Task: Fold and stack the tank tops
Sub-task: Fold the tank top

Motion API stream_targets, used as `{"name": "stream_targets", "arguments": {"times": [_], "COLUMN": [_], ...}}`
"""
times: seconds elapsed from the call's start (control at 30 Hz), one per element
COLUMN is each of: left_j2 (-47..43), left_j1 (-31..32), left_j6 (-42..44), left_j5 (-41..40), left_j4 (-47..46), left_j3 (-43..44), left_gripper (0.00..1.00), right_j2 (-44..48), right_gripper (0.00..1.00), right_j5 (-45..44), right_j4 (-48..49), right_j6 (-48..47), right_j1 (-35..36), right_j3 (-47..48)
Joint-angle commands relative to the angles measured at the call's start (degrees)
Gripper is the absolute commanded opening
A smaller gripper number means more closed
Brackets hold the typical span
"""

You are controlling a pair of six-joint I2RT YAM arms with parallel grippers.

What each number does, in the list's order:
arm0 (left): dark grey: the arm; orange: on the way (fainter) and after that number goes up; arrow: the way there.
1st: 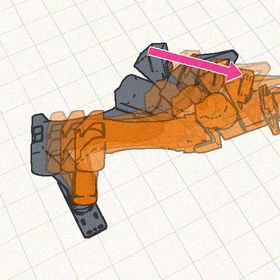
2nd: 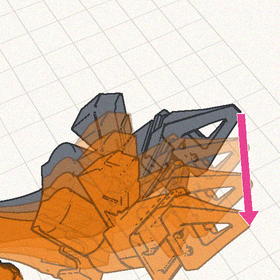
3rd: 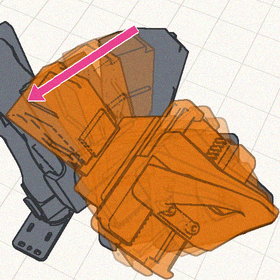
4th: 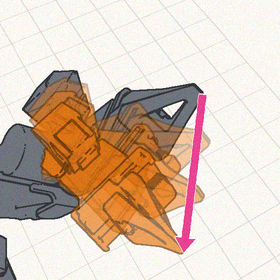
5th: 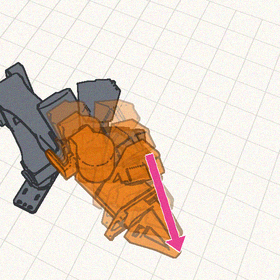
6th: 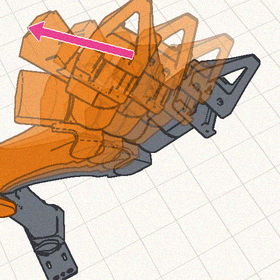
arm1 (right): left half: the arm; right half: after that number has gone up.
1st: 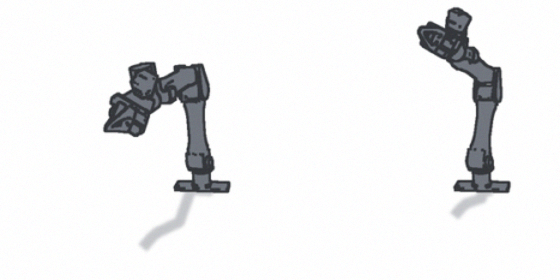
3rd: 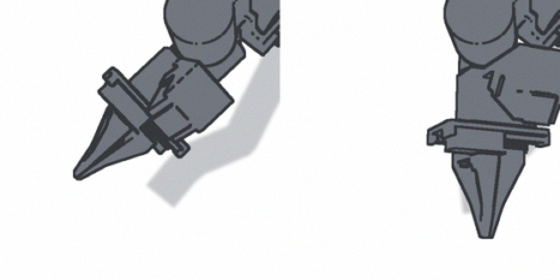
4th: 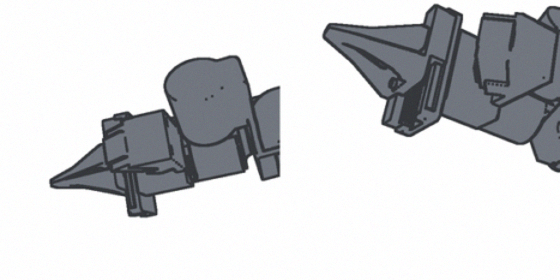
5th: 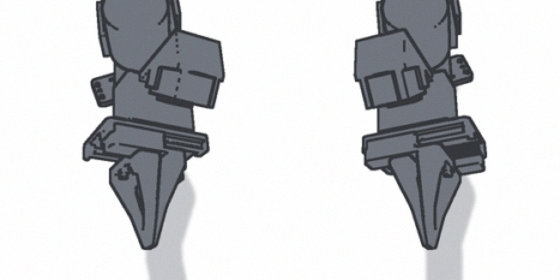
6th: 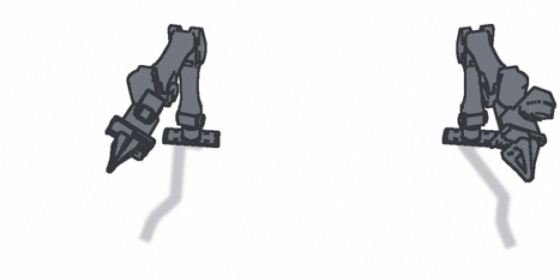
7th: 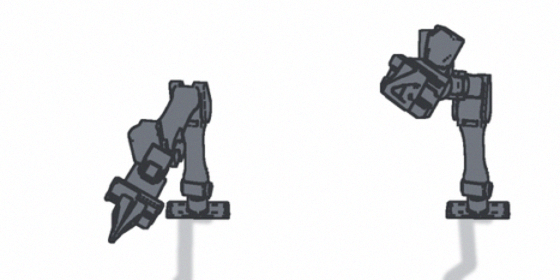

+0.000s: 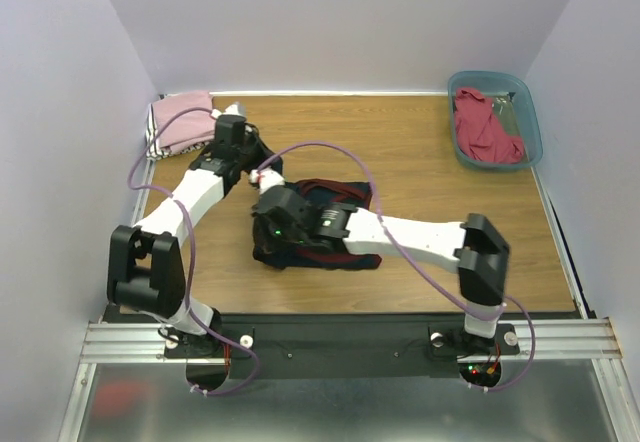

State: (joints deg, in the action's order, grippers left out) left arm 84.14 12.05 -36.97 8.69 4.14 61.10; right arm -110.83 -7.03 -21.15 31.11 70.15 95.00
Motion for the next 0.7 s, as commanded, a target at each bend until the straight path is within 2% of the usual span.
{"name": "stream_targets", "arguments": {"times": [0.0,0.23,0.5,0.67], "left_j2": [2.68,9.97,21.75,28.09], "left_j1": [4.29,12.55,22.73,26.87], "left_j6": [-3.1,-5.04,-6.88,-7.94], "left_j5": [-1.83,-3.41,-4.82,-5.26], "left_j4": [-7.48,-7.66,-7.48,-6.6], "left_j3": [6.04,13.86,24.49,31.35], "left_gripper": [0.0,0.0,0.0,0.0], "right_j2": [12.88,25.91,42.85,51.49], "right_gripper": [0.0,0.0,0.0,0.01], "right_j5": [5.62,3.08,-3.68,-7.56], "right_j4": [7.78,11.39,11.39,10.52], "right_j6": [5.44,9.22,15.28,19.16], "right_j1": [-1.33,-5.2,-7.66,-8.36], "right_j3": [-9.11,-25.38,-44.16,-53.24]}}
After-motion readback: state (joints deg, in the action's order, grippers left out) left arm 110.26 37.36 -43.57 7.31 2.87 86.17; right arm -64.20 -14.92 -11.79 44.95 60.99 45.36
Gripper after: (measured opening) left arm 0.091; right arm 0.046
